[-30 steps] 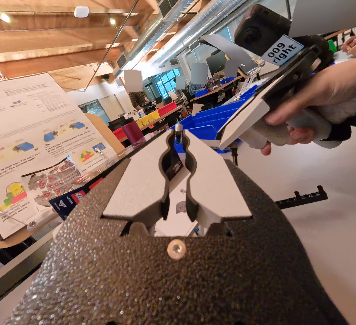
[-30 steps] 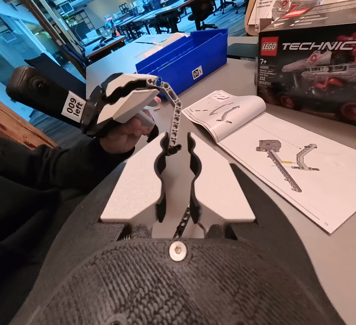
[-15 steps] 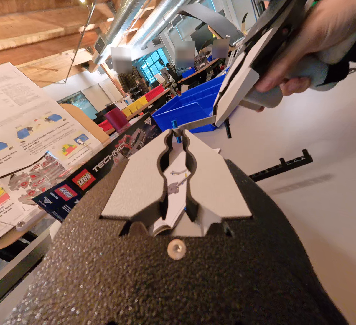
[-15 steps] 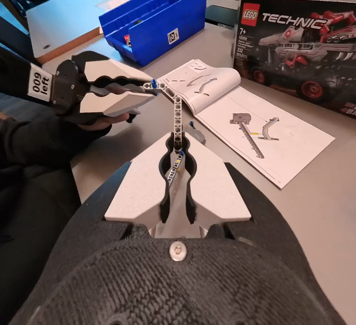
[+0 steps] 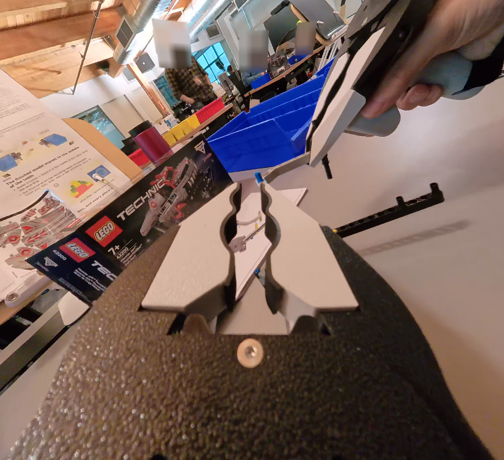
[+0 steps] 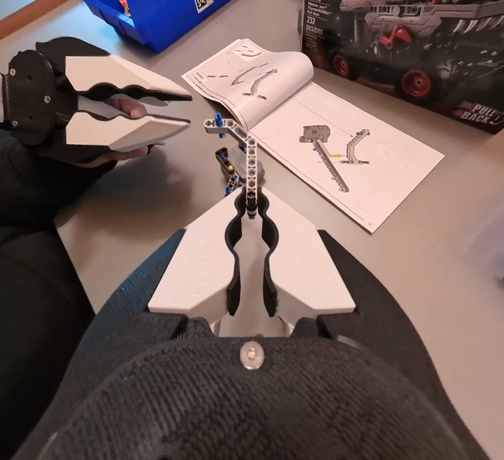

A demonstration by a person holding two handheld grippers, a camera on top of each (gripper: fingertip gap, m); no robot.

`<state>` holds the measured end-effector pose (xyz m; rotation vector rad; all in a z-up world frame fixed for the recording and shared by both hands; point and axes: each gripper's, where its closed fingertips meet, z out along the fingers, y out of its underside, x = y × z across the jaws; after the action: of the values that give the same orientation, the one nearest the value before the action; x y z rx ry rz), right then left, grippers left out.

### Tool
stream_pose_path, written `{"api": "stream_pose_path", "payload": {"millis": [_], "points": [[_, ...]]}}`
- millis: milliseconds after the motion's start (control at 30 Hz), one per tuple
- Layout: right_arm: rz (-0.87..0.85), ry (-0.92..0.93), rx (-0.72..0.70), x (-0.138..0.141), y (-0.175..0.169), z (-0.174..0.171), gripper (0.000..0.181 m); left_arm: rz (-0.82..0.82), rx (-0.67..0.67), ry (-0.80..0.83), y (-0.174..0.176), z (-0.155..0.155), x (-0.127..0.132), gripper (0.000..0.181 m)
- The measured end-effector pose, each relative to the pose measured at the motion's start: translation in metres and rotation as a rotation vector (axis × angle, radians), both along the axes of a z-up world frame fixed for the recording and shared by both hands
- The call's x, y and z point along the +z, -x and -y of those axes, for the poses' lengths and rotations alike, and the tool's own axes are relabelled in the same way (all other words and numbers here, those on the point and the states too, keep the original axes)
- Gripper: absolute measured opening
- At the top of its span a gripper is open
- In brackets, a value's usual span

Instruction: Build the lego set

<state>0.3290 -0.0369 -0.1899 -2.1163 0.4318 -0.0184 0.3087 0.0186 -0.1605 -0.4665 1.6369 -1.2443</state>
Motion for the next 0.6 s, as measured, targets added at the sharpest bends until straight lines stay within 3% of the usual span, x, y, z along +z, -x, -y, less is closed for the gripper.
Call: {"api": "stream_pose_path", "payload": {"millis": [33, 233, 400, 600], "points": [[0.005, 0.008, -0.005, -0.002, -0.002, 0.001, 0.004, -0.004, 0.008, 0.0, -0.001, -0.002, -0.002, 0.01], [0.014, -0.005, -0.077, -0.004, -0.019, 0.013, 0.005, -0.017, 0.059, 0.003, -0.006, -0.013, -0.007, 0.004], [-0.009, -0.156, -0.106, 0.01, -0.029, 0.02, 0.005, -0.041, 0.104, -0.005, -0.011, -0.021, -0.014, 0.002], [-0.137, -0.457, 0.076, 0.034, -0.011, 0.024, 0.004, -0.044, 0.087, -0.044, -0.011, -0.017, -0.017, 0.003]]}}
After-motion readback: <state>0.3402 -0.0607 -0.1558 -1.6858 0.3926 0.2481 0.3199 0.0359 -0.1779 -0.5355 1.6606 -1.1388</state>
